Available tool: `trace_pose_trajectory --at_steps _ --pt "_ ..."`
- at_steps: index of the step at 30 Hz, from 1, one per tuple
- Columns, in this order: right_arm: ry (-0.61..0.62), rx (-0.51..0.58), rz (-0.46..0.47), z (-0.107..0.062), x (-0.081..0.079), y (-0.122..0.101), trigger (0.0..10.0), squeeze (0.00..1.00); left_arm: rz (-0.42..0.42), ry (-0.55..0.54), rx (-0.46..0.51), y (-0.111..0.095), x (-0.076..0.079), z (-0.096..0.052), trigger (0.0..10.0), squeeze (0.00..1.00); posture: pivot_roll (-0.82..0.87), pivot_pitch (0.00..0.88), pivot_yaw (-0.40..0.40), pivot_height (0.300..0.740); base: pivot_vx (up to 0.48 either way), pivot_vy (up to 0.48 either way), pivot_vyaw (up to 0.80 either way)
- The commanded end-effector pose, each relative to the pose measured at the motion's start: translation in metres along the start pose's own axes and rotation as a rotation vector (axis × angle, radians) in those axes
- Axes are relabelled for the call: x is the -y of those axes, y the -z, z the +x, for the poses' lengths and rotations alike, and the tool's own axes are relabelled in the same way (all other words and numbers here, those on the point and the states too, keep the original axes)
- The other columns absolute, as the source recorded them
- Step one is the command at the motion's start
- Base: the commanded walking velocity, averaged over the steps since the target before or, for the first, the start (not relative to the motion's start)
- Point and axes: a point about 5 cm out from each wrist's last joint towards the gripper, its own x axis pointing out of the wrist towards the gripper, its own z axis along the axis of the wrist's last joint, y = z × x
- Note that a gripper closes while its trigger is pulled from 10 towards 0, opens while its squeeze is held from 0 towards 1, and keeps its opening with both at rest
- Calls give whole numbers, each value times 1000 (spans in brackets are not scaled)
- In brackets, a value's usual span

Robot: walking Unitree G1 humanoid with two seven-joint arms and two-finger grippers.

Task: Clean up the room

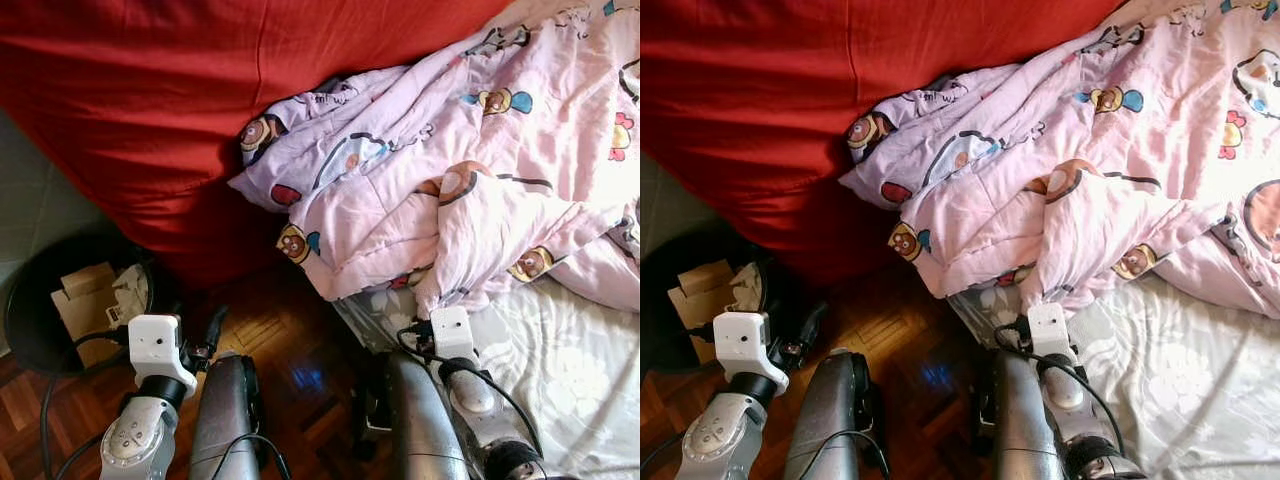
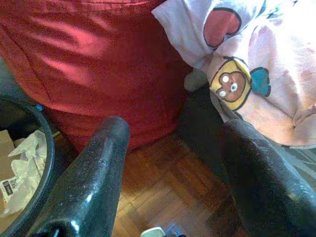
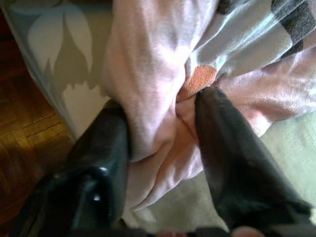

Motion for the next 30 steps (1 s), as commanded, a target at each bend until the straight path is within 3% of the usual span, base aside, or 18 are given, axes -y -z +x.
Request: trace_pose_trajectory --at_steps 1,9,15,22,30 --pt "-10 -73 -1 -11 -4 21 0 0 7 -1 -43 7 -1 -7 10000 0 128 478 -28 600 0 0 0" --pt "-2 -86 -4 -13 -2 25 0 0 3 -6 -54 10 0 -7 10000 0 130 470 -26 600 0 0 0" --pt "30 -70 44 -8 4 18 0 0 -3 -12 -69 16 0 -7 10000 0 126 453 -28 600 0 0 0" --pt "47 -58 26 -6 8 14 0 0 -5 -17 -71 18 1 -3 10000 0 117 431 -32 600 0 0 0" --pt "125 56 75 -5 32 0 0 0 -25 -26 -106 38 2 16 10000 0 66 311 -47 600 0 0 0"
